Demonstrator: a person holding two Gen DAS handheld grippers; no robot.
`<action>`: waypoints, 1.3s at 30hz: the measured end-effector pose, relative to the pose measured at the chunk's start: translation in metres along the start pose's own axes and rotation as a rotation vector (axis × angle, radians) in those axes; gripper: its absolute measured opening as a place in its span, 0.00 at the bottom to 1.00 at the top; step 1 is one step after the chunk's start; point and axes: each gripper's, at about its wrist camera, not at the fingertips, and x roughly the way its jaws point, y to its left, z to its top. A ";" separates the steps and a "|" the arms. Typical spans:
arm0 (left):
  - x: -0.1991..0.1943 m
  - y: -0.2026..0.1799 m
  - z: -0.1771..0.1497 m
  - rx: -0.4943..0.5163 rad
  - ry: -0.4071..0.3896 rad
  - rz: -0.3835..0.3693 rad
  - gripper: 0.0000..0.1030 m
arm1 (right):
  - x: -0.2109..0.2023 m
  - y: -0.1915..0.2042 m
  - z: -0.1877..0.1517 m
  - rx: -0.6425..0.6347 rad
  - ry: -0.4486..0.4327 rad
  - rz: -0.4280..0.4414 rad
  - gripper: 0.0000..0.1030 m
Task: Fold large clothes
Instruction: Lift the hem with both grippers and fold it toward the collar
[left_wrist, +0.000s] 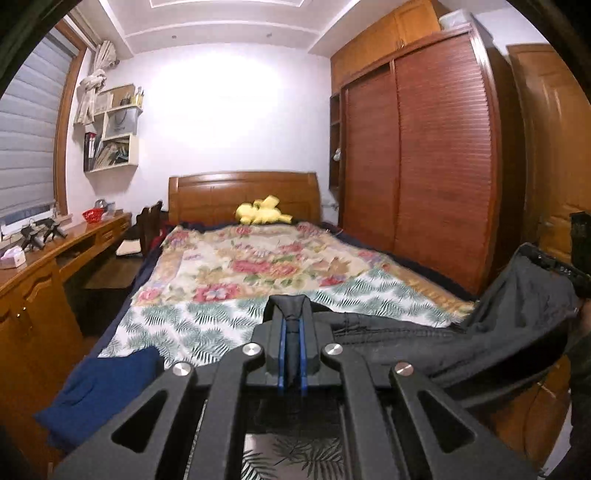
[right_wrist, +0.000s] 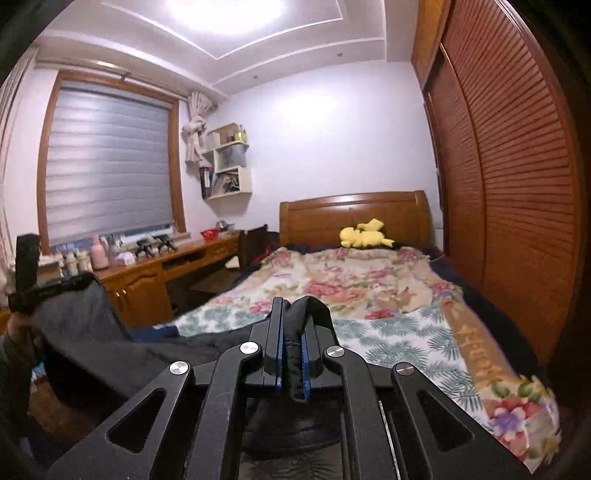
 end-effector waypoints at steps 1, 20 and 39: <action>0.009 0.003 -0.006 -0.011 0.021 -0.003 0.02 | 0.010 -0.003 -0.009 0.006 0.033 -0.006 0.05; 0.100 0.004 -0.076 -0.002 0.194 0.093 0.03 | 0.095 -0.047 -0.103 0.070 0.286 -0.087 0.05; 0.217 0.045 -0.126 -0.047 0.316 0.102 0.04 | 0.218 -0.096 -0.158 0.102 0.372 -0.176 0.06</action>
